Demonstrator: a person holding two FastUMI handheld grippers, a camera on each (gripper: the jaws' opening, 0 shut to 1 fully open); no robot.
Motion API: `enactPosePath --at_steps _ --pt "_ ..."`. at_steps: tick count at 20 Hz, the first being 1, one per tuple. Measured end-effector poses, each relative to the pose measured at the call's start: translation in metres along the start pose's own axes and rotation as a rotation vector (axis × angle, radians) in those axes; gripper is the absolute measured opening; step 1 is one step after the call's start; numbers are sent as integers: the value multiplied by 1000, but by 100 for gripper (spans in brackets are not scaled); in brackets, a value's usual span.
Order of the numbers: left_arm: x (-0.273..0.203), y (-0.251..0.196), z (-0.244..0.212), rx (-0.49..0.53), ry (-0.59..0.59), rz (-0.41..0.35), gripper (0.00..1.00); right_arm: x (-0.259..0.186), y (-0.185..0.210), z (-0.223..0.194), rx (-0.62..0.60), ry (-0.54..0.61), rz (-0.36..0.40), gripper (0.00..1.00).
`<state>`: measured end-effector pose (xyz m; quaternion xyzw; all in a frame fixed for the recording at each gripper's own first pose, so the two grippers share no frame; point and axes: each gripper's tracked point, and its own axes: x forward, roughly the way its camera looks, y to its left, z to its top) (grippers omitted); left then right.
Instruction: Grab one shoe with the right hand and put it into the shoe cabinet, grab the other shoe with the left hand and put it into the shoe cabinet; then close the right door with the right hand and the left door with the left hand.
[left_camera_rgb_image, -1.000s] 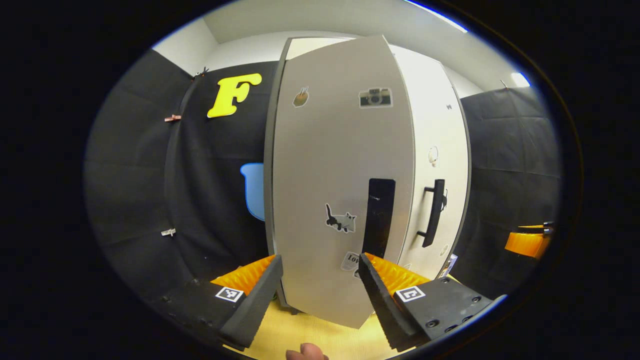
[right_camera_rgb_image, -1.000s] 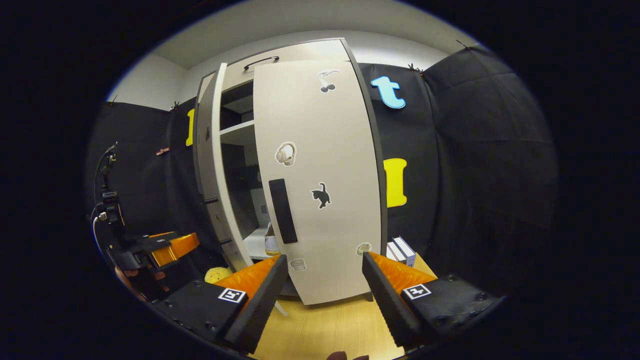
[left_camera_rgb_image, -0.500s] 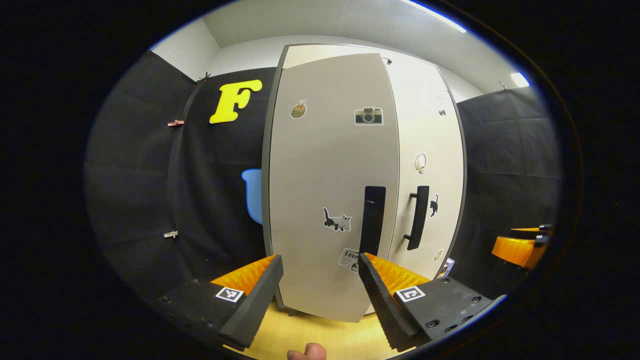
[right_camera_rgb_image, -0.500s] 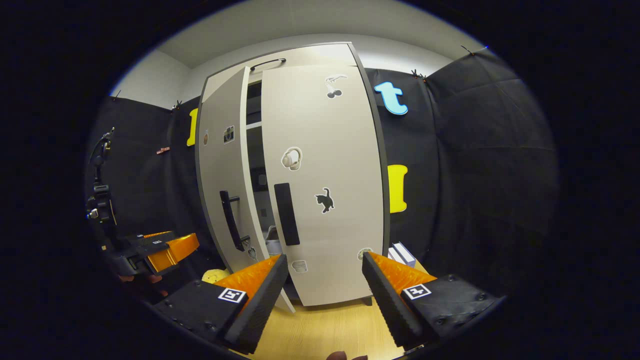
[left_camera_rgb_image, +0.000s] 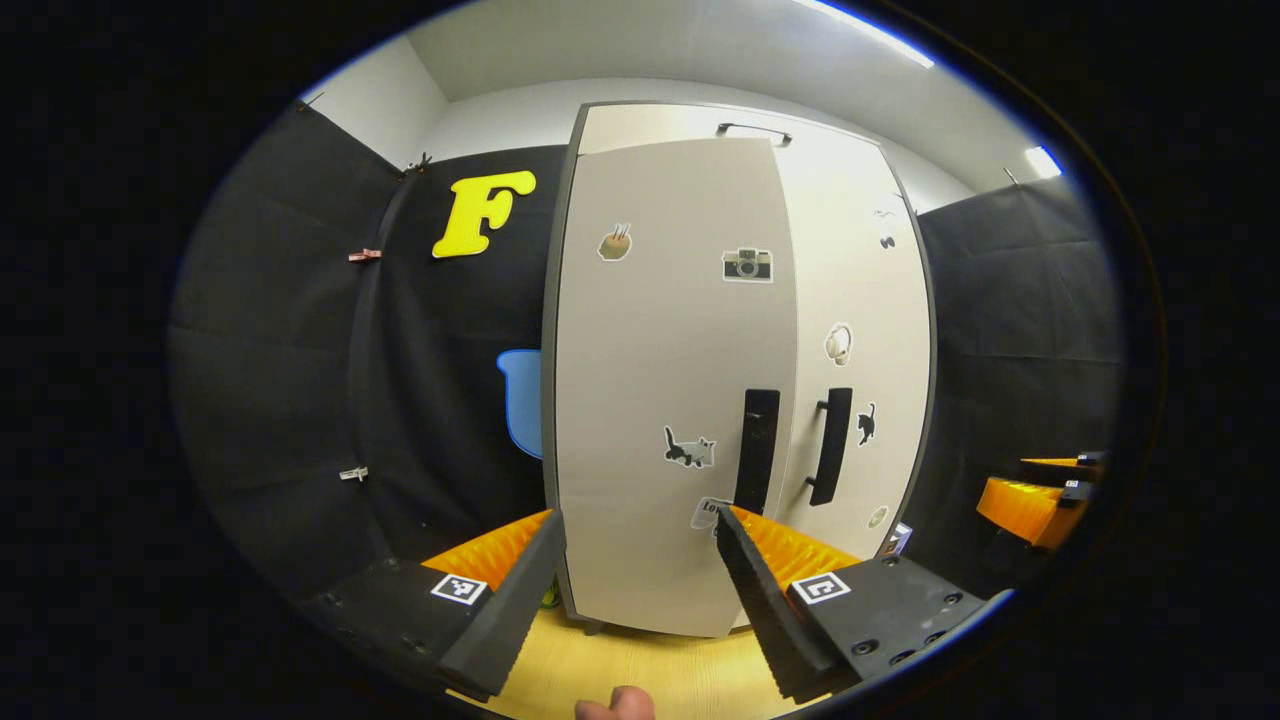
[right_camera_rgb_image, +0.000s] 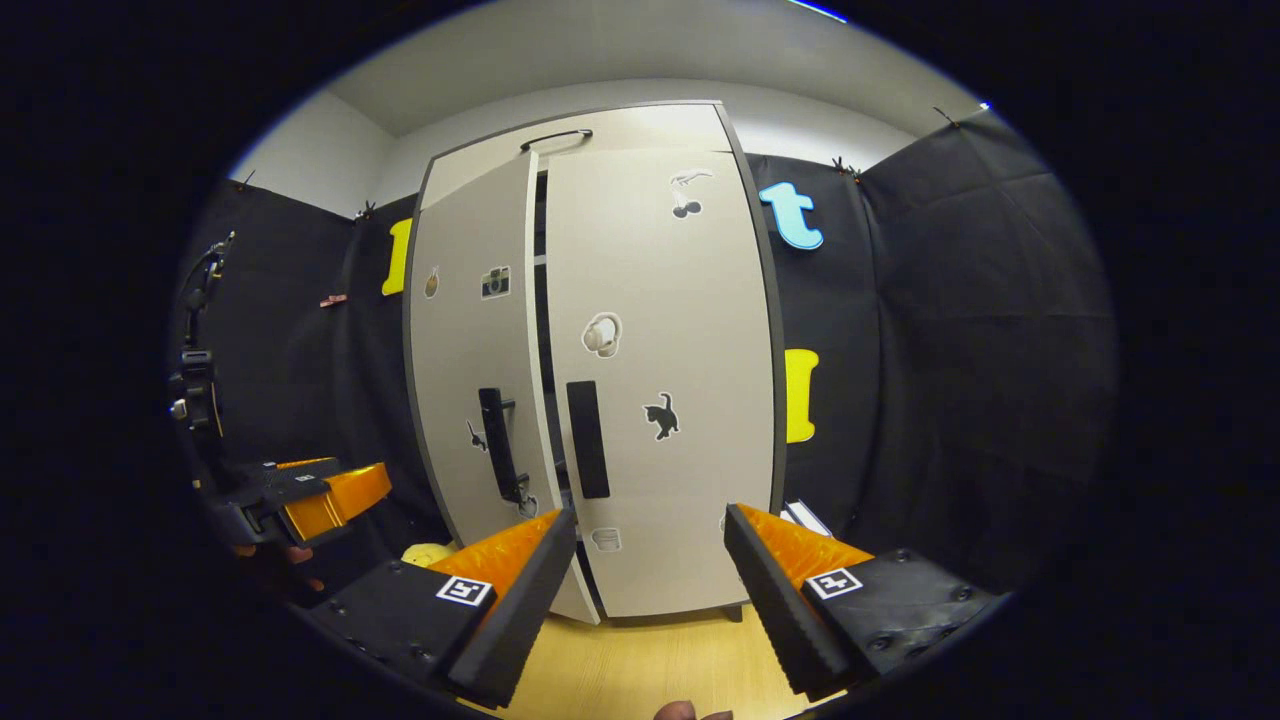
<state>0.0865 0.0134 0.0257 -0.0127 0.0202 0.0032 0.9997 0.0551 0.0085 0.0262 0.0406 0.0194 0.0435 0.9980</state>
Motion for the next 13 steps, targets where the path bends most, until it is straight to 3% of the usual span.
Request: enactPosePath --at_steps 9,13 --pt "-6 -3 12 33 -25 -7 95 -4 7 3 37 -23 25 98" --pt "-8 -5 10 54 -24 -9 95 -6 -3 5 12 -38 -1 98"
